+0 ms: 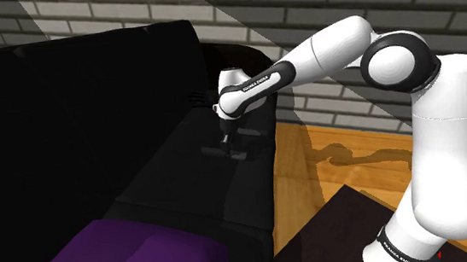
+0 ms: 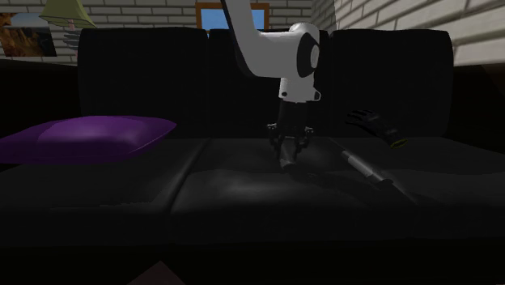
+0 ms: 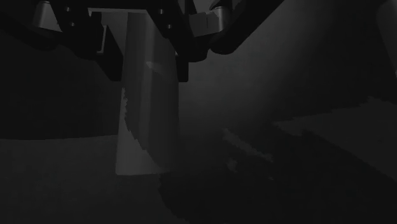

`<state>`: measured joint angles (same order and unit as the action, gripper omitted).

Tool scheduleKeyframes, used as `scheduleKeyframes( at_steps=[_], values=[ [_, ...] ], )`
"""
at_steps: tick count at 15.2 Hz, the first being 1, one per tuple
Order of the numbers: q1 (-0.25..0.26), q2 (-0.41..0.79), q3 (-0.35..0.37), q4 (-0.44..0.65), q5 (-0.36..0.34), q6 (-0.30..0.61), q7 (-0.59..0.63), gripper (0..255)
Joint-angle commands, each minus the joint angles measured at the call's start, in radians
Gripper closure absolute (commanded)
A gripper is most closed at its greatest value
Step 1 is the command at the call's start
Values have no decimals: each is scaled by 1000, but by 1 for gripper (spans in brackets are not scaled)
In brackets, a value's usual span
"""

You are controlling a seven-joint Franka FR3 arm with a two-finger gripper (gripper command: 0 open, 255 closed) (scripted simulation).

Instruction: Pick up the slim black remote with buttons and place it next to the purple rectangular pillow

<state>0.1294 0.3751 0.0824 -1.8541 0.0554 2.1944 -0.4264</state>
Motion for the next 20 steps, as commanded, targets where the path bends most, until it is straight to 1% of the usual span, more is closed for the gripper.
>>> scheduleKeyframes(
  at_steps=[1,20],
  values=[
    [0,-9,1,6,0,-17,1,255],
    [-3,-109,2,129,2,-239,12,255]
  ],
)
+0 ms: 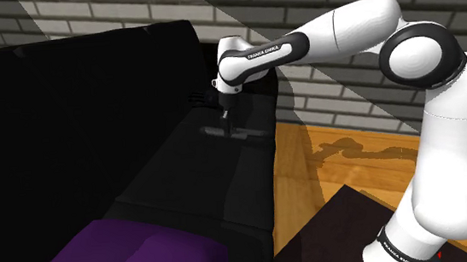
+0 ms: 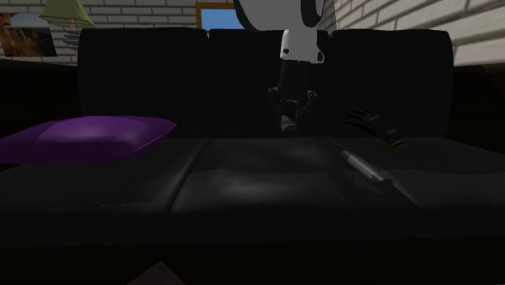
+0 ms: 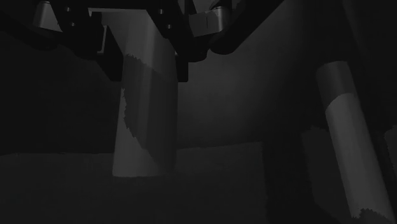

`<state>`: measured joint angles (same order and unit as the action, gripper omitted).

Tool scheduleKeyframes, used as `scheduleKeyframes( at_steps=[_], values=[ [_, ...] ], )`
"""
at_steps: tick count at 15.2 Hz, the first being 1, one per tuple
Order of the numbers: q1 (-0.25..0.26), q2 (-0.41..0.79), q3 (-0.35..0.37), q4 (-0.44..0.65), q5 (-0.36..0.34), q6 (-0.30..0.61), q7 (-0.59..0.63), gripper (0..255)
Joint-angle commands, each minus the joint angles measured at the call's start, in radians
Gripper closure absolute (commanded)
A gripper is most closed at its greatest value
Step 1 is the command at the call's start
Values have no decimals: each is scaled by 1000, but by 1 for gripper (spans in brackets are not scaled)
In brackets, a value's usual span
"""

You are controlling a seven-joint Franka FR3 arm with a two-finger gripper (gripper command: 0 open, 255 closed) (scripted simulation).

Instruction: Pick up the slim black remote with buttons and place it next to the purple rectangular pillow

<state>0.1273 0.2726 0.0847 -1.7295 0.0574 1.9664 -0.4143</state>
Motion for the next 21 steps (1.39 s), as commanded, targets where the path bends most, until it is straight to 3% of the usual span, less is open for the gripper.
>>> scheduleKeyframes(
  at_steps=[1,15,21],
  values=[
    [-1,-10,0,13,0,-23,1,255],
    [-1,-36,0,155,0,-191,10,255],
    [59,-174,46,-31,11,-134,112,255]
  ],
)
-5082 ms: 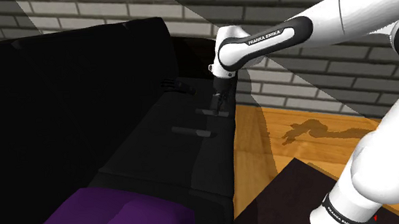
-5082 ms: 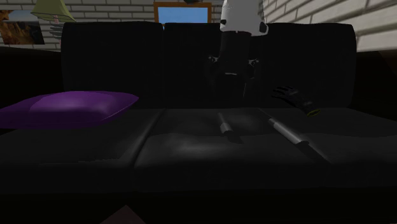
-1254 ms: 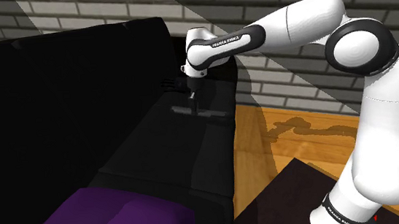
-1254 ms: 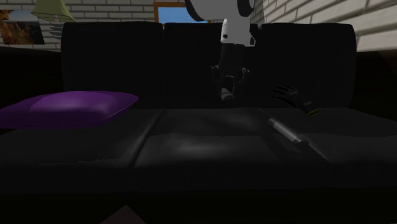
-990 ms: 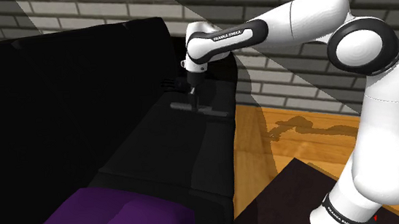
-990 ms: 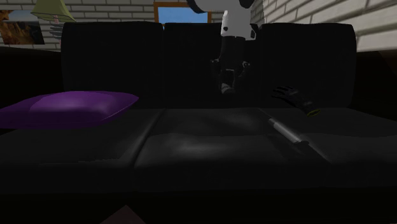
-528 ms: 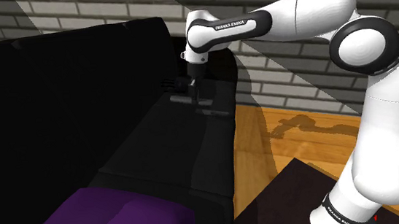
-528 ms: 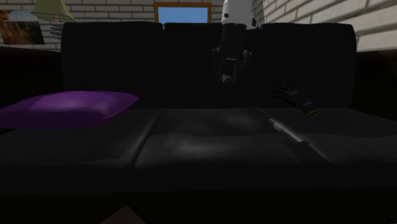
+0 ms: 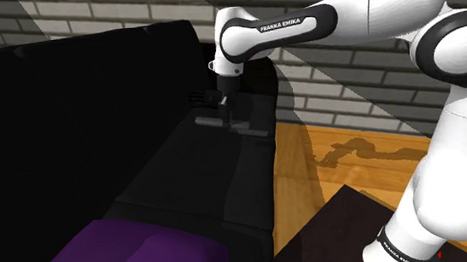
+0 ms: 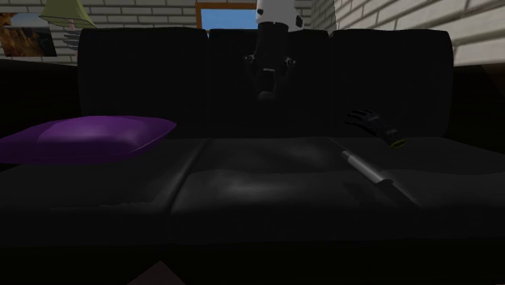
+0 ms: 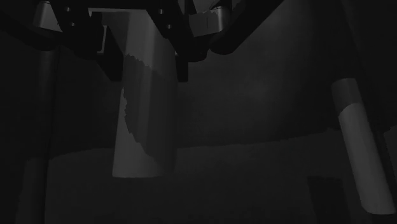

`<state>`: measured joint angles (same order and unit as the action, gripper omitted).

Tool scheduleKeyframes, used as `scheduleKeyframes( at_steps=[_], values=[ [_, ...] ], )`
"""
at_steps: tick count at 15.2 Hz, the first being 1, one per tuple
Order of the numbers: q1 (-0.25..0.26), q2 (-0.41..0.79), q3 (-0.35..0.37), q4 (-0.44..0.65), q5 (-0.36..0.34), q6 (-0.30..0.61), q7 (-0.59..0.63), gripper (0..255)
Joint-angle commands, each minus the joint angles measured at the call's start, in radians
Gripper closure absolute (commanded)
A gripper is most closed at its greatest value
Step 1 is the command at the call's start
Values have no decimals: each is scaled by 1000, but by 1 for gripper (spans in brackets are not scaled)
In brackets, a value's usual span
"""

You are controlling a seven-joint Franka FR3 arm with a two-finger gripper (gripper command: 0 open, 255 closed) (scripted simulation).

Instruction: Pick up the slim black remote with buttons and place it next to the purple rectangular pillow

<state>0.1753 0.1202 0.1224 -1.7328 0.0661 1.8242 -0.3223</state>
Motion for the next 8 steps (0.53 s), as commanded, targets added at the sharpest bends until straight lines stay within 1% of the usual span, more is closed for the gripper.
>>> scheduleKeyframes(
  at_steps=[1,8],
  values=[
    [21,-41,17,-54,5,16,38,255],
    [93,-157,87,-196,28,54,170,255]
  ],
)
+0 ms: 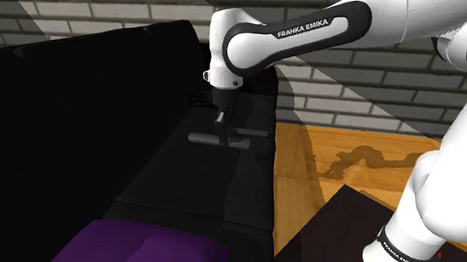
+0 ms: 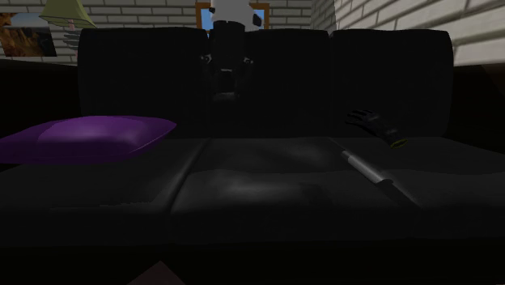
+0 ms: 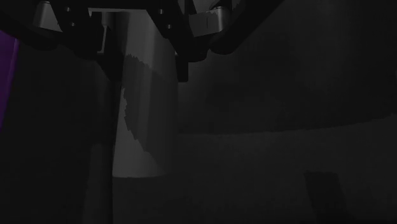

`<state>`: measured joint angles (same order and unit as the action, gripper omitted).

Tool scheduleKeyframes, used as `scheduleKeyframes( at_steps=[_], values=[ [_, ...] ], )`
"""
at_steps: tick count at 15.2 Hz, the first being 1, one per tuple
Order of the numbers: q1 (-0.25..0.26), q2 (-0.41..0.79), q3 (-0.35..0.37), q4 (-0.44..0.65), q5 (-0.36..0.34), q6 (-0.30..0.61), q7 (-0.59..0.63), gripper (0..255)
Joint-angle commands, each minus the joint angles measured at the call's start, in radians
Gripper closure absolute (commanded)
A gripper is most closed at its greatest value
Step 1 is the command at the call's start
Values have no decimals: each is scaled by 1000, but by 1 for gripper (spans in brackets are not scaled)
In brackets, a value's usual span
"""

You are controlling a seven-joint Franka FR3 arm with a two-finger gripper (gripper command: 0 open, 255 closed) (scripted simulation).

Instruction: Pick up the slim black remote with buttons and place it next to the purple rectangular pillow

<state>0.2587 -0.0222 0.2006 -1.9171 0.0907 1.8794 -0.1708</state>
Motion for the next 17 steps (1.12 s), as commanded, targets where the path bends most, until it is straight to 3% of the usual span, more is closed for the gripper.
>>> scheduleKeyframes(
  at_steps=[1,7,17],
  values=[
    [20,-28,20,-27,7,3,39,255],
    [92,-94,101,-100,34,26,180,255],
    [95,-62,107,-202,31,159,176,255]
  ],
)
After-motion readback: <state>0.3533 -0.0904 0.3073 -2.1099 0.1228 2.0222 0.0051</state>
